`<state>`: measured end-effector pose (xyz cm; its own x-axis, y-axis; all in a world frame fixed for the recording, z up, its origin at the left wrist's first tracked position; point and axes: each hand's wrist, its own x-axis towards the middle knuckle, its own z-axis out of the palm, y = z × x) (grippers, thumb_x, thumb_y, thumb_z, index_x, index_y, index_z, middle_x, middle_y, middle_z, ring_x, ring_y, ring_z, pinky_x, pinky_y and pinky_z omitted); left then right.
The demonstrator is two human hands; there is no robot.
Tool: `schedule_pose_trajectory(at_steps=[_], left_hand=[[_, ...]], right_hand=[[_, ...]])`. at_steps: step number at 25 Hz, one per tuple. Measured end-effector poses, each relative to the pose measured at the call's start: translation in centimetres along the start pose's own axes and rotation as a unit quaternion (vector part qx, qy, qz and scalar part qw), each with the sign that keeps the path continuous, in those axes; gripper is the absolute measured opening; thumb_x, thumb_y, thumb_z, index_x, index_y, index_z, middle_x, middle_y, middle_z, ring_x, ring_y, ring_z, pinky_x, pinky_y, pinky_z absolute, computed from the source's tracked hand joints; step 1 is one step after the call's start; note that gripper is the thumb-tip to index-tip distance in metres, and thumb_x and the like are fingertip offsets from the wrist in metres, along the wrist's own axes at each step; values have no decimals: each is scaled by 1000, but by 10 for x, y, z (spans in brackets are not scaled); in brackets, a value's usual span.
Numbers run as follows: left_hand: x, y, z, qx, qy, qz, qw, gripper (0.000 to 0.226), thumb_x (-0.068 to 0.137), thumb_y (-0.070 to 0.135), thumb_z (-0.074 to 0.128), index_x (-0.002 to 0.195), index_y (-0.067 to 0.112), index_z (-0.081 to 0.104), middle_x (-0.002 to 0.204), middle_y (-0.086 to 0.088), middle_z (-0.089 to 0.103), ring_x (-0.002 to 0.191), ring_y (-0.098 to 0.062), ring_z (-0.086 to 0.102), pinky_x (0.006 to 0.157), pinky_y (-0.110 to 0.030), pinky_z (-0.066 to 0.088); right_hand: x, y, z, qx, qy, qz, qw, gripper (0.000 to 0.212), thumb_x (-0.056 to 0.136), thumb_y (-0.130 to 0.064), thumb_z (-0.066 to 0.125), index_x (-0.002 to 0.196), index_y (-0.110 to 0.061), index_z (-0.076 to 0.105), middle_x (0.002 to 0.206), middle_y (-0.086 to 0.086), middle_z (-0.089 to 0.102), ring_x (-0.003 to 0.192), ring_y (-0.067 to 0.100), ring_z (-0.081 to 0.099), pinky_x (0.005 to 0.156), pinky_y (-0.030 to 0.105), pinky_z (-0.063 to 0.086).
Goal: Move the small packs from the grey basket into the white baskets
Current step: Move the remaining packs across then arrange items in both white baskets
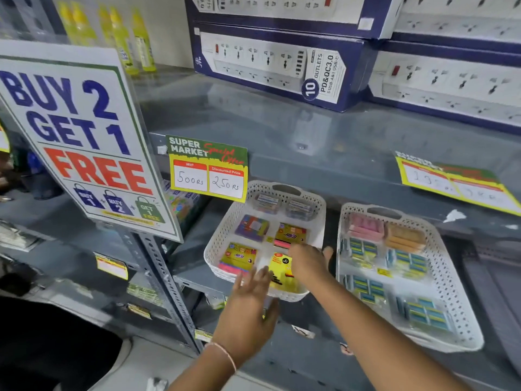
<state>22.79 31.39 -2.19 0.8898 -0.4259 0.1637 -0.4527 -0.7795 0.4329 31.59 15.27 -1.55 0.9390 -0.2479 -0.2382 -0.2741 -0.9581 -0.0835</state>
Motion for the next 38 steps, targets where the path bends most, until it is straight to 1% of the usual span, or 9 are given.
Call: schedule_pose_trajectory(at_steps=[3,6,9,12,20,27,32,36,38], left_hand=[[33,-19,-22,-138,87,-93,982,33,95,29,57,127,20,60,110,3,71,82,-2,65,86,-21,47],[77,-33,-27,-295,70,-226,926,13,90,23,62,86,17,73,66,3,70,57,-7,59,57,-14,41],[114,-39,-16,-438,-65,-365,819,26,87,38,62,86,12,63,68,-4,60,58,-20,53,61,-25,41],[127,-29,1,-434,-194,-391,788,38,93,48,49,115,16,49,103,-9,54,79,-25,52,71,-31,42],[131,-24,8,-403,-220,-409,789,66,95,60,36,145,16,35,140,-13,47,113,-34,52,89,-41,44],[131,-24,7,-413,-230,-401,785,68,98,59,33,142,8,39,137,-15,49,117,-35,51,94,-43,44],[143,-25,5,-231,-129,-330,906,71,98,63,21,125,7,56,120,-22,62,109,-32,59,89,-33,45],[179,-21,10,-348,-94,-390,847,77,97,66,21,121,3,57,104,-20,66,96,-28,65,90,-37,51],[187,-20,17,-383,-98,-388,832,83,95,68,22,130,-1,53,122,-26,61,111,-37,61,96,-45,48]], right_hand=[[-3,-2,2,-13,53,-14,998,32,74,2,59,94,-23,62,103,6,62,109,29,53,97,50,29],[-4,0,-1,157,155,-1,975,40,79,-6,60,117,-18,60,121,6,59,110,27,56,94,43,42],[-7,-1,-12,631,13,143,762,33,85,-20,54,116,-11,61,115,14,67,98,29,65,92,46,53],[-9,3,-10,731,-106,211,641,33,91,-25,51,117,-9,61,116,23,65,105,38,63,96,55,49],[-5,10,-4,718,-207,230,623,37,92,-40,51,120,-15,54,99,18,70,80,29,70,58,35,56],[-3,9,-1,733,-188,219,616,38,94,-40,50,123,-17,53,103,17,68,83,30,70,65,40,57],[9,6,-1,725,-74,218,650,58,88,-63,42,127,-23,58,127,12,62,112,31,61,93,48,51],[24,0,-5,712,-16,224,665,78,83,-75,24,129,-21,55,127,12,62,115,33,59,104,52,43],[33,-2,-3,700,-5,235,675,85,82,-77,16,135,-20,49,131,11,59,119,32,56,105,49,41]])
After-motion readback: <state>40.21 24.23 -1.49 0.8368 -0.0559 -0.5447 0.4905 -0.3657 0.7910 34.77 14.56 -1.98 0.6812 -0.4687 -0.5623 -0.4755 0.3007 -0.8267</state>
